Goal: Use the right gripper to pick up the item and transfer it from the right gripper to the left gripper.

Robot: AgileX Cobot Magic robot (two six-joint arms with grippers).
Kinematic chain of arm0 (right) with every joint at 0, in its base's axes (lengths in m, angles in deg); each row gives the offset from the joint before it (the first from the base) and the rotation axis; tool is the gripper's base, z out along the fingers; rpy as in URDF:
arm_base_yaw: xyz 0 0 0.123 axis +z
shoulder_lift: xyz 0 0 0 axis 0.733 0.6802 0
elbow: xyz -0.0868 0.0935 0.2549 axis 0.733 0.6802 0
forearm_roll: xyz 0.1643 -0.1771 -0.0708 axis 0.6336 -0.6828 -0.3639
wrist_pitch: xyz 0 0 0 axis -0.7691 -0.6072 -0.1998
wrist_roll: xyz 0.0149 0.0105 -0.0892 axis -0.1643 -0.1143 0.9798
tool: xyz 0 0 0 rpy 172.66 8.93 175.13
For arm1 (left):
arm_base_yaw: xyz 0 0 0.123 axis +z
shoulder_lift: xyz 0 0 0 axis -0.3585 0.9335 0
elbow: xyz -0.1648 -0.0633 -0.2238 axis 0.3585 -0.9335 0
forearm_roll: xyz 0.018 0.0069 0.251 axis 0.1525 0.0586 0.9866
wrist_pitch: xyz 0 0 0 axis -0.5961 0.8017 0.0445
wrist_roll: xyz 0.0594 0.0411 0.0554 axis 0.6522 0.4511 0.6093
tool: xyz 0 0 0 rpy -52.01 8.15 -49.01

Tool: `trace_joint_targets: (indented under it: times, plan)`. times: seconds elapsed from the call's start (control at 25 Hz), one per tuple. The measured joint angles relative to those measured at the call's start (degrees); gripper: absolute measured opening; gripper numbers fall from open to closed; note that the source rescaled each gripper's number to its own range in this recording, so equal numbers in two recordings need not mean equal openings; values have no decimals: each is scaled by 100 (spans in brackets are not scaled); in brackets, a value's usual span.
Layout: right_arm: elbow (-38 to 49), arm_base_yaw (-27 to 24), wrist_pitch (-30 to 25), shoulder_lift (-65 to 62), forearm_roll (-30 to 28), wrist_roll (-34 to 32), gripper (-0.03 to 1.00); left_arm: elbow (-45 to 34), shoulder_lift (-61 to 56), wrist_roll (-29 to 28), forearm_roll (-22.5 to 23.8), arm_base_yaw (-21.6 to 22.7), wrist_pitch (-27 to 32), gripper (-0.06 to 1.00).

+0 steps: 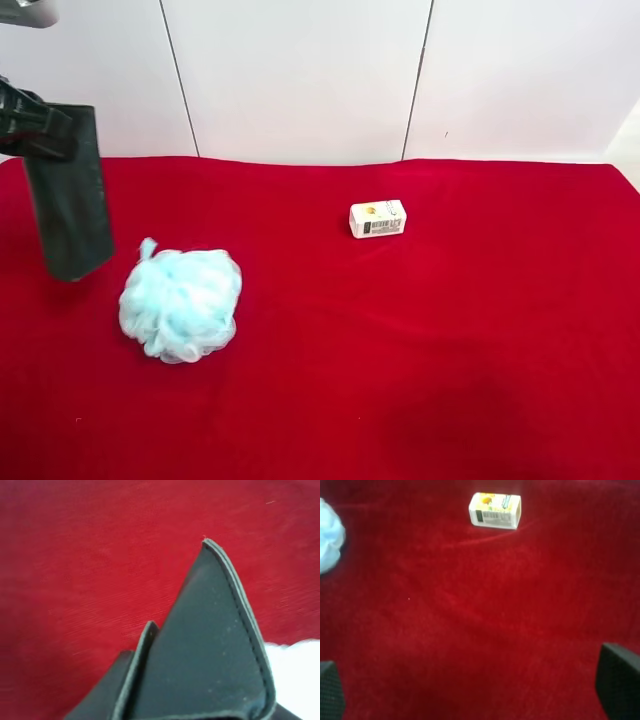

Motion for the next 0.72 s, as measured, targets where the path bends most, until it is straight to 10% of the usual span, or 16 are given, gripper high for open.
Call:
trace_joint_targets:
  times: [0.72]
  plan:
    - [59,7,85,0,0,66,100,1901,1480,-21,230,-463,1088,1]
